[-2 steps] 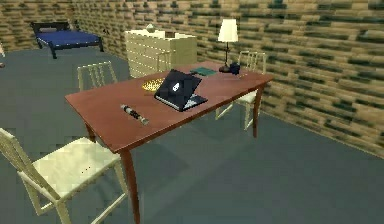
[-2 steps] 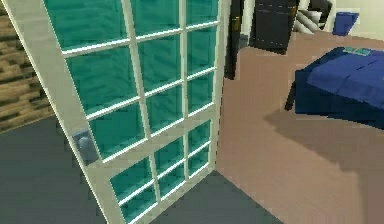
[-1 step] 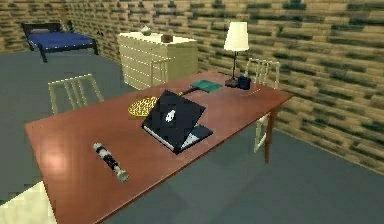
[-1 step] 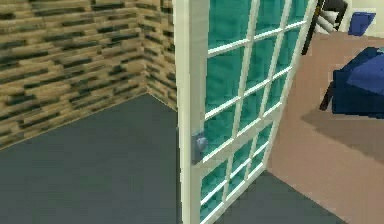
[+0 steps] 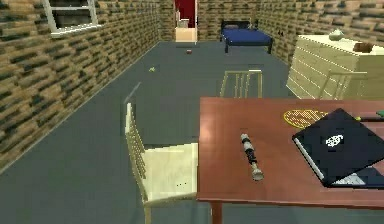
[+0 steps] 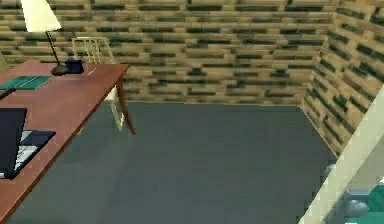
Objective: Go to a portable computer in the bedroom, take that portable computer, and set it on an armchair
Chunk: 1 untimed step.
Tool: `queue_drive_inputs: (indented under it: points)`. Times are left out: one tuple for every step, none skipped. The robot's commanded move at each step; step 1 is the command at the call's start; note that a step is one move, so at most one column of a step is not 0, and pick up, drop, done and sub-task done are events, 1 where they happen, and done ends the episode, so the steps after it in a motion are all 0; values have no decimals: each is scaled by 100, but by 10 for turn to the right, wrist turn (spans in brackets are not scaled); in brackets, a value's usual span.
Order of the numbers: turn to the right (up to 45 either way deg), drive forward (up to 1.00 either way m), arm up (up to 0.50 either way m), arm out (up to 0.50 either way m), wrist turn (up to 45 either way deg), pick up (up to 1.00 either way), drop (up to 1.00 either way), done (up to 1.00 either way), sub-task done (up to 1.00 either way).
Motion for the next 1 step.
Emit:
queue_drive_inputs:
  points:
    - [-450,0,0,0,0,0,0,0,0]
